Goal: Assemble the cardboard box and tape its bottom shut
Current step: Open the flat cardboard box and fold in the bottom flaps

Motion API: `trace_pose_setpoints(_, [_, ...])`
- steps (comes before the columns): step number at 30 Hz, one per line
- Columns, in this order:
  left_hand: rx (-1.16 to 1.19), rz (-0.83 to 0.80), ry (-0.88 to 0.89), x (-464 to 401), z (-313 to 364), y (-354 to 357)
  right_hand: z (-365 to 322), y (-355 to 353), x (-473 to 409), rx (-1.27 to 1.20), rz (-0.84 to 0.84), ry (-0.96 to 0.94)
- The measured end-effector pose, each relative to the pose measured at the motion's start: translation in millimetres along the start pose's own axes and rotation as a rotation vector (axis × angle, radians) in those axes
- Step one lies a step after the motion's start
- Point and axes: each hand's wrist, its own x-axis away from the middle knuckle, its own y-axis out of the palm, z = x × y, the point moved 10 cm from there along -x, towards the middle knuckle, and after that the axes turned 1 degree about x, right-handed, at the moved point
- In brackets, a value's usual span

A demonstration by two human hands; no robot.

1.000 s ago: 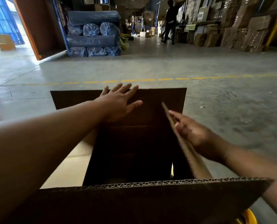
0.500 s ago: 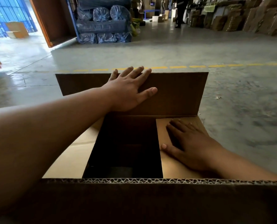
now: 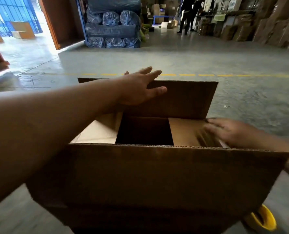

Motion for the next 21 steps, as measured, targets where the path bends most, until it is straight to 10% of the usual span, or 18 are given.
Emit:
trace_pose_setpoints(4, [0.134,-0.025,0.115,78,19,-22,-42,-58,57,-0.221,0.114,-0.159])
trace_pose_setpoints(10, [-0.028,-0.107,0.36,177,32,-1,-161,-30,106,0.293,0.197,-0.555])
trace_pose_setpoints(15, [-0.357,0.019,0.26,158,6,33,-157,12,62,0.52,0.238,-0.327])
trace_pose_setpoints(21, [-0.15,-0.184,0.025,151,-34,113,-111,79,29,0.418,-0.032,-0.117])
